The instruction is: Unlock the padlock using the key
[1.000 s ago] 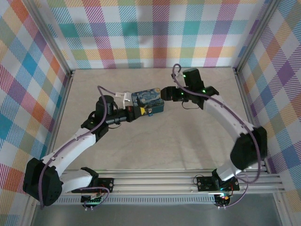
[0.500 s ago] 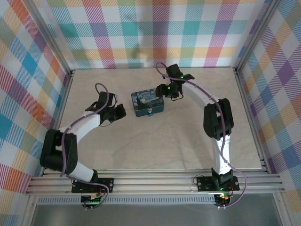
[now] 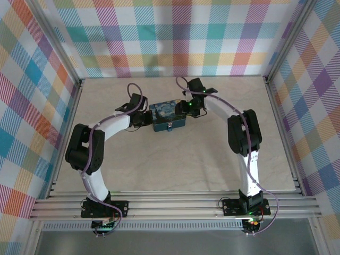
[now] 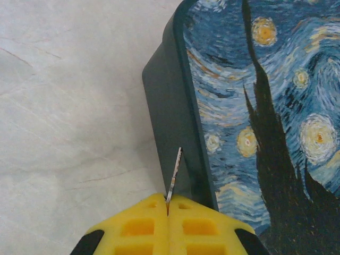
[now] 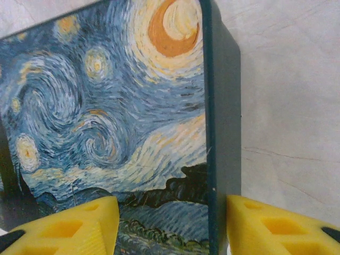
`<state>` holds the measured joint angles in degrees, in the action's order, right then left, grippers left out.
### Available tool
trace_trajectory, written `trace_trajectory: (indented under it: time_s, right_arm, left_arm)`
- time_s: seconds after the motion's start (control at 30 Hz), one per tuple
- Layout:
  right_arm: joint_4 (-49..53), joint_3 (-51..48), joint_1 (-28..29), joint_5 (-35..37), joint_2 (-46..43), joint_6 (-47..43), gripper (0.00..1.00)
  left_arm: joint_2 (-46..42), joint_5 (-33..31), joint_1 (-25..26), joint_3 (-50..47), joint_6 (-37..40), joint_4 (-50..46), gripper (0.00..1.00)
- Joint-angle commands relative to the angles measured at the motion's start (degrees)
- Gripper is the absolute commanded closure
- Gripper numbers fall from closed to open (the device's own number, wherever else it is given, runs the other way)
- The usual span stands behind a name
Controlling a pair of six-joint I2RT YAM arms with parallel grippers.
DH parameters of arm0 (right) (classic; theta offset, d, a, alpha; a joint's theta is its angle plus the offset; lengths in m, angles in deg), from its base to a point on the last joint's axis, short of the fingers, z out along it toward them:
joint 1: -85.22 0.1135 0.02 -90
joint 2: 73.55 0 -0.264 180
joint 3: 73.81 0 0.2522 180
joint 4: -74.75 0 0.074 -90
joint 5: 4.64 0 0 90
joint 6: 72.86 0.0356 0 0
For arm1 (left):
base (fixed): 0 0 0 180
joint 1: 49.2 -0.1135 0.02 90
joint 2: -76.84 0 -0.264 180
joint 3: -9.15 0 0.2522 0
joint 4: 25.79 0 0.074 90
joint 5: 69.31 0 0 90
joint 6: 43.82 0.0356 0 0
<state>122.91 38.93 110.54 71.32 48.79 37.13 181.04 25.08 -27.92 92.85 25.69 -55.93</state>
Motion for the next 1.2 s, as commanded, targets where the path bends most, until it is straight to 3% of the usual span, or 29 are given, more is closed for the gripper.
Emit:
trace_trajectory:
  time_s: [0.0, 0.2, 0.33, 0.57, 0.73, 0.93, 1.17]
  right_arm:
    - [0.6, -5.9, 0.6, -0.2, -4.3, 0.7, 0.46]
    - [0.4, -13.3, 0.5, 2.3, -10.7, 0.4, 0.45]
    - [1.6, -15.2, 0.0, 5.8, -13.8, 0.6, 0.39]
    - [3.3, -17.8, -1.1, 8.0, -21.7, 1.0, 0.36]
    - [0.7, -27.8, -0.4, 11.6, -31.0, 5.4, 0.37]
    - [-0.4, -34.8, 6.8, 20.1, -36.5, 9.5, 0.41]
    - [-9.2, -36.0, 15.8, 24.0, -30.9, 18.6, 0.47]
  left_arm:
    - [0.6, 1.2, 3.5, 1.3, -0.2, -0.4, 1.00]
    - [0.9, 0.4, 7.7, 1.2, -1.6, -0.1, 1.00]
    - [0.4, 0.1, 8.6, 0.8, -2.6, 2.0, 1.00]
    - [-5.2, -2.0, 7.8, -2.7, -1.7, 0.9, 1.00]
    - [-9.9, 0.5, 5.3, -7.8, -1.3, 2.7, 1.00]
    - [-15.0, 3.0, 3.3, -14.3, -1.0, 4.2, 1.00]
    - [-19.6, 5.9, 2.7, -21.0, -1.6, 6.6, 1.00]
